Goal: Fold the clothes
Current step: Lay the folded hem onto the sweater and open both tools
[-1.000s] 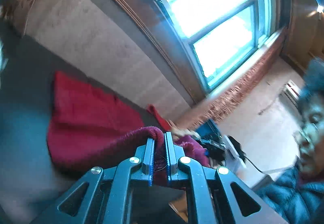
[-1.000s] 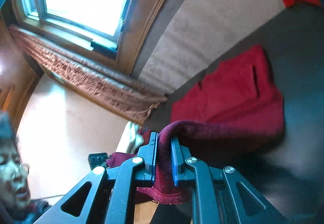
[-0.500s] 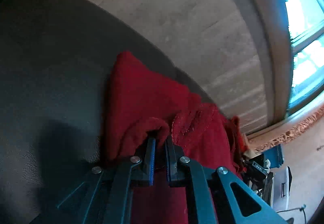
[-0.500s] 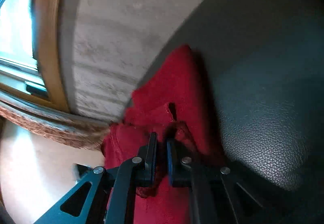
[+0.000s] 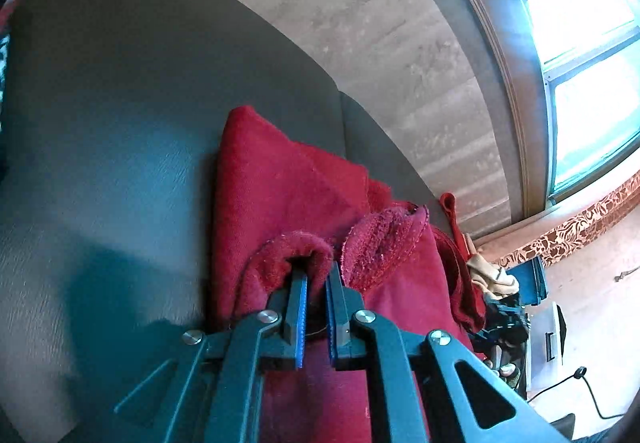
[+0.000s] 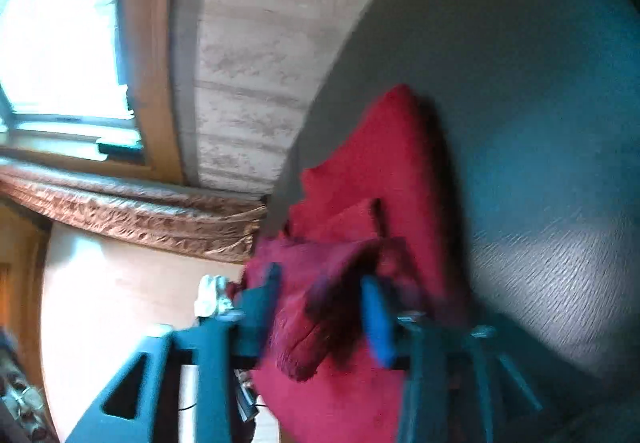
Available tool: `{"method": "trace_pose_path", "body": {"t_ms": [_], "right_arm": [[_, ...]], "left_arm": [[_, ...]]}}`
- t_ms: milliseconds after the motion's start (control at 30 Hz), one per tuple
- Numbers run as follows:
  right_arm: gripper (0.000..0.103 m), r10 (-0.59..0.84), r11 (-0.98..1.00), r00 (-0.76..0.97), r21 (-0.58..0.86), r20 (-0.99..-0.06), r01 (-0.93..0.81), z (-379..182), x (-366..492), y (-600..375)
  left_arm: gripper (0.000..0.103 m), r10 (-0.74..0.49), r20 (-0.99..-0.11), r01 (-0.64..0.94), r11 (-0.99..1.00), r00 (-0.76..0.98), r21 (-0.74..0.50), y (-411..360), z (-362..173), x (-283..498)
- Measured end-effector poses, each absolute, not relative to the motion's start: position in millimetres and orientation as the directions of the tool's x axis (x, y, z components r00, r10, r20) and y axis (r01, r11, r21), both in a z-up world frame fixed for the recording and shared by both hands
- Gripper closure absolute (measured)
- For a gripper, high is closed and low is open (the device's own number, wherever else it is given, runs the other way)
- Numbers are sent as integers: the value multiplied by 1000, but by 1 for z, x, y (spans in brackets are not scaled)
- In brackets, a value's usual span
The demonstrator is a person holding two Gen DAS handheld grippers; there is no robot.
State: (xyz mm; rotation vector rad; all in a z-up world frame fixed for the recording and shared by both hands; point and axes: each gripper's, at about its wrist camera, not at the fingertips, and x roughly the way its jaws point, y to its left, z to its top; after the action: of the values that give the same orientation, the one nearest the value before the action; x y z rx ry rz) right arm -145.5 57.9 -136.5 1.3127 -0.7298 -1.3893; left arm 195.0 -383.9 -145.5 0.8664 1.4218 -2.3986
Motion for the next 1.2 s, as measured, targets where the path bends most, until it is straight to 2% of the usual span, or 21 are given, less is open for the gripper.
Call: {"method": "trace_pose_path", "body": {"t_ms": [33, 100, 200, 267, 300, 333, 400, 500, 567, 600, 633, 667, 700, 767, 867, 900, 933, 967, 1033, 1200], "right_arm": [[38, -937, -260, 155, 922, -312, 286, -131, -142, 57], [36, -933, -244, 180, 916, -311, 318, -122, -135, 52], [36, -898, -305, 174, 856, -404, 417, -113, -126, 38], [50, -857, -383, 132, 786, -499, 485, -113, -122, 29], [67, -832, -424, 103, 744, -545, 516, -115, -122, 26], [80, -801, -468, 67, 693, -595, 548, -117, -122, 22], [87, -777, -499, 12, 627, -630, 598, -112, -120, 21], [87, -765, -500, -119, 468, -633, 728, -81, -103, 23], [81, -732, -516, -230, 301, -642, 802, -62, -91, 23], [59, -716, -524, -264, 247, -647, 815, -59, -89, 22], [25, -683, -545, -304, 187, -664, 817, -58, -92, 18], [14, -664, -558, -325, 156, -674, 815, -59, -96, 14], [12, -657, -559, -327, 148, -679, 816, -63, -101, 9], [16, -644, -558, -326, 133, -692, 819, -71, -111, -4], [35, -584, -567, -319, 95, -746, 818, -90, -124, -29], [52, -563, -570, -315, 82, -764, 818, -97, -129, -37], [77, -551, -572, -323, 66, -770, 818, -99, -128, -42], [86, -544, -573, -336, 48, -769, 818, -98, -124, -44], [90, -544, -570, -379, -1, -749, 821, -90, -114, -41], [90, -557, -578, -471, -87, -684, 811, -58, -93, -30]], "left_arm": [[96, 104, -587, 467, -502, -803, -728, -383, -145, 196], [96, 102, -576, 463, -491, -811, -738, -383, -142, 198], [96, 99, -559, 450, -489, -823, -748, -381, -136, 198], [96, 96, -554, 444, -494, -827, -748, -380, -131, 196], [96, 94, -553, 443, -496, -828, -747, -380, -130, 195], [96, 91, -554, 445, -496, -827, -746, -380, -130, 196], [96, 91, -547, 444, -481, -832, -756, -382, -131, 197], [96, 84, -535, 441, -467, -841, -766, -387, -132, 202], [96, 88, -541, 446, -464, -836, -765, -389, -135, 201], [96, 91, -545, 449, -462, -834, -765, -389, -138, 200], [96, 94, -548, 451, -462, -831, -764, -389, -139, 199], [96, 95, -548, 451, -460, -831, -765, -389, -141, 197], [96, 94, -544, 449, -457, -834, -768, -389, -141, 196], [96, 93, -538, 445, -453, -838, -772, -388, -140, 196], [96, 87, -535, 442, -462, -840, -769, -387, -135, 196], [96, 83, -538, 444, -469, -839, -764, -386, -133, 196], [96, 79, -536, 442, -475, -840, -761, -386, -131, 198], [96, 74, -531, 436, -481, -844, -761, -385, -128, 200], [96, 65, -512, 420, -489, -857, -765, -384, -123, 205], [96, 37, -399, 329, -497, -916, -803, -379, -99, 217]]}}
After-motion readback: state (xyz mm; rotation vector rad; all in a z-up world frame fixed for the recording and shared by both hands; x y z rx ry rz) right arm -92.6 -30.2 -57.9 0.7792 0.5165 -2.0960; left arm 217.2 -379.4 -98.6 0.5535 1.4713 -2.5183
